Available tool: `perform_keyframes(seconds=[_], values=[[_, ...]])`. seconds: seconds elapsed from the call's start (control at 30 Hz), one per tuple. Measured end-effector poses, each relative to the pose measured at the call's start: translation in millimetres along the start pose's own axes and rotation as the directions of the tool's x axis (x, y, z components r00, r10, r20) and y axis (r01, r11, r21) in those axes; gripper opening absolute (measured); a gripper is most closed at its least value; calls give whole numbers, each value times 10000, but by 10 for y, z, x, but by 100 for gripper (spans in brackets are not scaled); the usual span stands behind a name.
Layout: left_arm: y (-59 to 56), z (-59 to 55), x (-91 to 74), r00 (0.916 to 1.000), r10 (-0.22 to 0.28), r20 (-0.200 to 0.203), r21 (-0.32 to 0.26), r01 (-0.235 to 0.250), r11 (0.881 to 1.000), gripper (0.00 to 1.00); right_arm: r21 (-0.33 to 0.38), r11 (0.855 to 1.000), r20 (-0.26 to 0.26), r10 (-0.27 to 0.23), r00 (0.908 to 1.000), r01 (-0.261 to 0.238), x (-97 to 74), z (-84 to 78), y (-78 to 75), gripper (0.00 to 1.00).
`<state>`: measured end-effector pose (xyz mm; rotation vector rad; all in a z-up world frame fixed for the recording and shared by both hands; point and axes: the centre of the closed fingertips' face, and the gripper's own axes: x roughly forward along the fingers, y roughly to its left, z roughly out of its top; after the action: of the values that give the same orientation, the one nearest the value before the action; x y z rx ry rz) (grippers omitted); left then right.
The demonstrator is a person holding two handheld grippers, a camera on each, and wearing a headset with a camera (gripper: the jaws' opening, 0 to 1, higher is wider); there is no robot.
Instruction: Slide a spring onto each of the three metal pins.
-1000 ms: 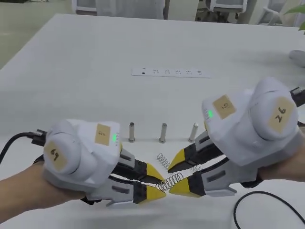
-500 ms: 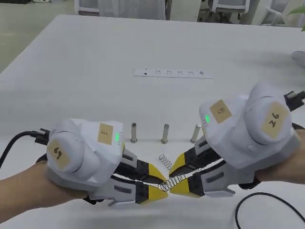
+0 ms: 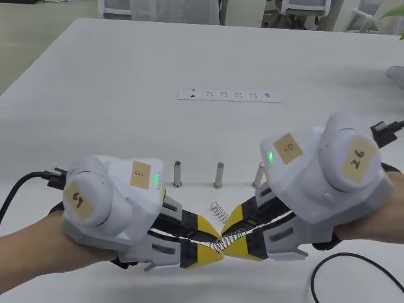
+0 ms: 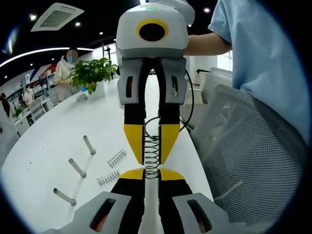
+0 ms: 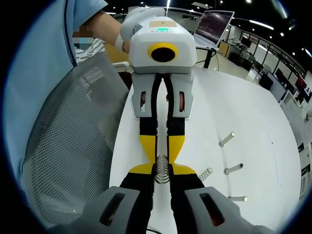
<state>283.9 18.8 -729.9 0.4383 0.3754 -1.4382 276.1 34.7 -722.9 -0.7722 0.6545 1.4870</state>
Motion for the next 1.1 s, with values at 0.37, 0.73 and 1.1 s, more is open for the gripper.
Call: perform_keyframes(seconds=[0.37, 0.73, 1.1], values=[[-13, 20, -11, 9998, -47, 182, -83, 49, 10000, 1, 135, 9999, 262, 70, 9996, -74, -25, 1, 16, 8], [-7, 42, -36, 9991, -52, 422, -229, 62, 9997, 2, 321, 9995, 601, 51, 9982, -71, -40, 12, 14, 8], [-11, 40, -30, 9990, -51, 446, -128, 57, 9999, 2, 343, 9993, 559, 92, 9984, -111, -33, 12, 12, 8]])
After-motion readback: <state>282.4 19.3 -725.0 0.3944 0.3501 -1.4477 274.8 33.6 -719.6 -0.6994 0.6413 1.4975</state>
